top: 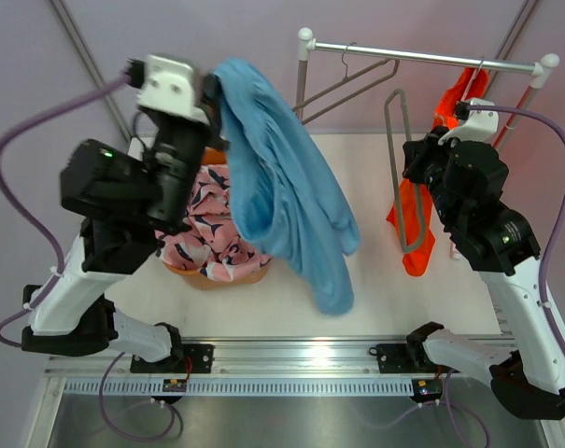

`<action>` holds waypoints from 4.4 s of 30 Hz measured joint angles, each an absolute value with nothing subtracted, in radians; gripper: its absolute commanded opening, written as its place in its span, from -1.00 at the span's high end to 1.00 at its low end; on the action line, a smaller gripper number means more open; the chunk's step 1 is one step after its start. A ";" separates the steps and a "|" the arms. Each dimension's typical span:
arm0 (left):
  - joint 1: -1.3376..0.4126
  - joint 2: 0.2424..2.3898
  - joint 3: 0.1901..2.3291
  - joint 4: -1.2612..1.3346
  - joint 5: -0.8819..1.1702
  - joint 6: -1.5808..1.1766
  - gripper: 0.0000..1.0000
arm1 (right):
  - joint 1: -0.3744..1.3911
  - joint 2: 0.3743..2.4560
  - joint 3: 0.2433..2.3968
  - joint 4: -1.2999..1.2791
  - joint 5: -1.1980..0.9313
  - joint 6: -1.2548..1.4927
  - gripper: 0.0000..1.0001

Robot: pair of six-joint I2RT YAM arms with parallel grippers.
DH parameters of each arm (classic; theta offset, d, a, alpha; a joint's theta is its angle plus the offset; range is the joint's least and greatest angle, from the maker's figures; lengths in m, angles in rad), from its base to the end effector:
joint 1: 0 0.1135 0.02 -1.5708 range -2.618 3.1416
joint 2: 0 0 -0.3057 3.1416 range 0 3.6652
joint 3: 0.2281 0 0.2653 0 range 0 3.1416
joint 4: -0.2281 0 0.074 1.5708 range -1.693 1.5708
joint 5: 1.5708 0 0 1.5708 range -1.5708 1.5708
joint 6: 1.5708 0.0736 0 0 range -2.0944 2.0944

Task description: Remove the shorts from the hanger

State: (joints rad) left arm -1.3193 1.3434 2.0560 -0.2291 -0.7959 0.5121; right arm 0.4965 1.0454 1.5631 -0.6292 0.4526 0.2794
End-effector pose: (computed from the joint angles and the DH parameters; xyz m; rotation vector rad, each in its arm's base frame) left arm 0.1053 -0.1986 0.6840 0.3771 1.1854 -0.2688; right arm 0.1919 0.0674 0.5424 0.1581 1.6676 0.2054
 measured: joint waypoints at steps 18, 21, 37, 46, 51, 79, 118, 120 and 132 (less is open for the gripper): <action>-0.936 1.249 1.935 0.038 -0.987 0.593 1.00 | 0.496 1.015 1.518 -0.635 0.451 0.276 1.00; -0.919 1.247 1.802 -0.047 -0.952 0.494 1.00 | 0.496 1.005 1.508 -0.640 0.451 0.276 1.00; -0.653 1.420 1.696 -0.459 -0.737 0.050 1.00 | 0.496 0.970 1.479 -0.666 0.452 0.270 1.00; -0.311 1.487 1.629 -0.625 -0.455 -0.327 0.76 | 0.496 0.969 1.426 -0.669 0.451 0.269 1.00; -0.257 1.547 1.428 -0.599 -0.305 -0.460 0.40 | 0.496 0.970 1.419 -0.672 0.451 0.269 1.00; -0.411 0.966 1.281 -0.580 -0.128 -0.472 -0.98 | 0.304 1.287 1.788 -0.765 0.229 0.179 1.00; -0.411 0.741 1.051 -0.581 0.027 -0.284 -0.98 | 0.233 1.722 2.236 -0.747 0.191 0.094 1.00; -0.411 0.741 1.047 -0.580 0.027 -0.284 -0.98 | 0.233 1.752 2.281 -0.748 0.191 0.093 1.00; -0.411 0.741 1.037 -0.581 0.027 -0.284 -0.98 | 0.233 1.969 2.415 -0.698 0.193 0.070 1.00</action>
